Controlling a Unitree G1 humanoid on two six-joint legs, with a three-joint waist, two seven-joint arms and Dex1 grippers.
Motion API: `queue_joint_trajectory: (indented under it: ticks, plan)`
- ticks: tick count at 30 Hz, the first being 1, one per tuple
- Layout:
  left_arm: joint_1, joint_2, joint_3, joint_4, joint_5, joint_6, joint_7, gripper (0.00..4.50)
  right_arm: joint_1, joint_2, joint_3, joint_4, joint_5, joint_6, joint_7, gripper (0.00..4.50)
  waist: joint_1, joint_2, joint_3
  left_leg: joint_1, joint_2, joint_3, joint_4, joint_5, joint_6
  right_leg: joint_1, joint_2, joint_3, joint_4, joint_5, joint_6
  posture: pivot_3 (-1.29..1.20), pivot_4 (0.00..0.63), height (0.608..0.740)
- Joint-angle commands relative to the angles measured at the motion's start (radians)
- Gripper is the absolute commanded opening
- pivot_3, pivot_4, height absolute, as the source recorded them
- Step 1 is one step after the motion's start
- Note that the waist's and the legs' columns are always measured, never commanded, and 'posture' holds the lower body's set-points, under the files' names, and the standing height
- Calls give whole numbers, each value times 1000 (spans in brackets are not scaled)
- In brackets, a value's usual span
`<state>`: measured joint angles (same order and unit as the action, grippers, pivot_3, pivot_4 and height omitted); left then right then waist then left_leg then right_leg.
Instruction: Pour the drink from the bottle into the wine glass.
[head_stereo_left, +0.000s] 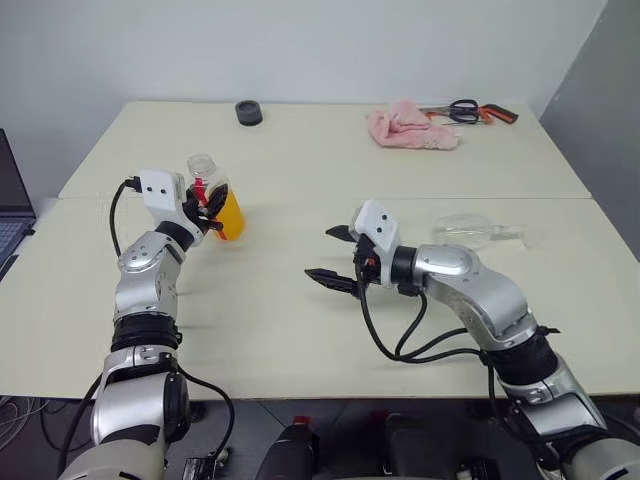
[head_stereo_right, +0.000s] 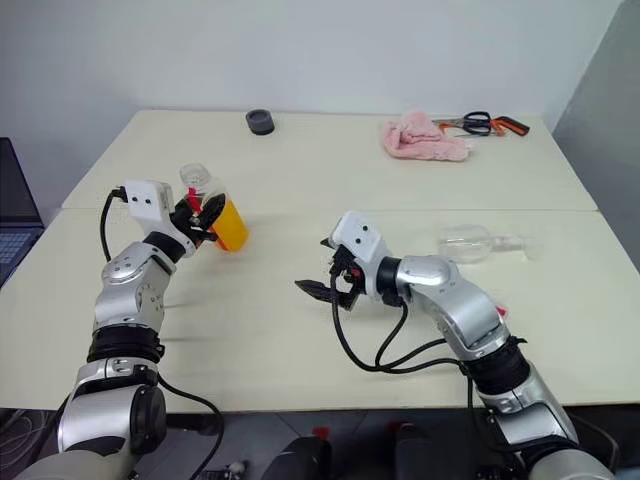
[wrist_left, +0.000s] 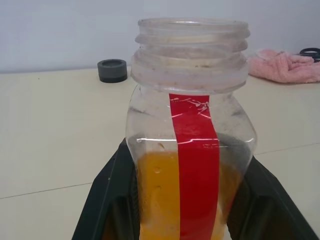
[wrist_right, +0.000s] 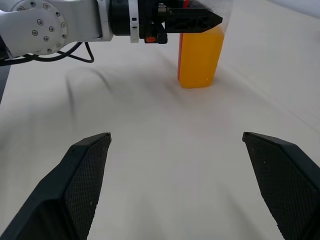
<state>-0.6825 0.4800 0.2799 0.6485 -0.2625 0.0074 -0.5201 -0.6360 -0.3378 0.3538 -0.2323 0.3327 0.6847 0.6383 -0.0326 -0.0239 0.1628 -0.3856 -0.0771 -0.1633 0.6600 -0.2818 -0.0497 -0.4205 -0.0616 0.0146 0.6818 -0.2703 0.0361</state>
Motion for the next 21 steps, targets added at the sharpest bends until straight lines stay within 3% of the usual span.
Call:
queue_joint_trajectory:
  ticks: [1, 8, 16, 17, 21]
  plan:
    - [-16, 15, -1, 8, 14, -38, 6, 1671, -20, 19, -11, -19, -13, -6, -4, 4500, 0, 0, 0, 0, 0, 0, 0, 0, 0, 0, 0, 0, 0, 1, 0, 0, 150, 740]
    - [5, -13, -2, 3, 6, -51, 17, 1671, -15, 45, -24, -29, -23, 10, -19, 4500, 0, 0, 0, 1, 2, 0, 2, 0, 0, 0, 3, 1, 0, 4, -1, 0, 150, 740]
    - [10, -13, 9, -24, -12, -39, 22, 4283, -16, 60, -40, -32, -30, 17, -18, 4500, 0, 0, 0, 1, 2, 0, 2, 0, 0, 0, 3, 1, 0, 4, -1, 0, 150, 740]
    - [11, -12, 9, -27, -11, -41, 22, 4456, -16, 62, -41, -33, -30, 18, -18, 4500, 0, 0, 0, 0, 2, 0, 2, 0, 0, 0, 3, 1, 0, 4, -1, 0, 150, 740]
    - [19, -8, 5, -44, -7, -41, 21, 4456, -15, 65, -44, -35, -28, 25, -15, 4500, -1, 0, 0, 1, 2, 0, 2, 0, 0, 0, 3, 1, 0, 4, -1, 0, 150, 740]
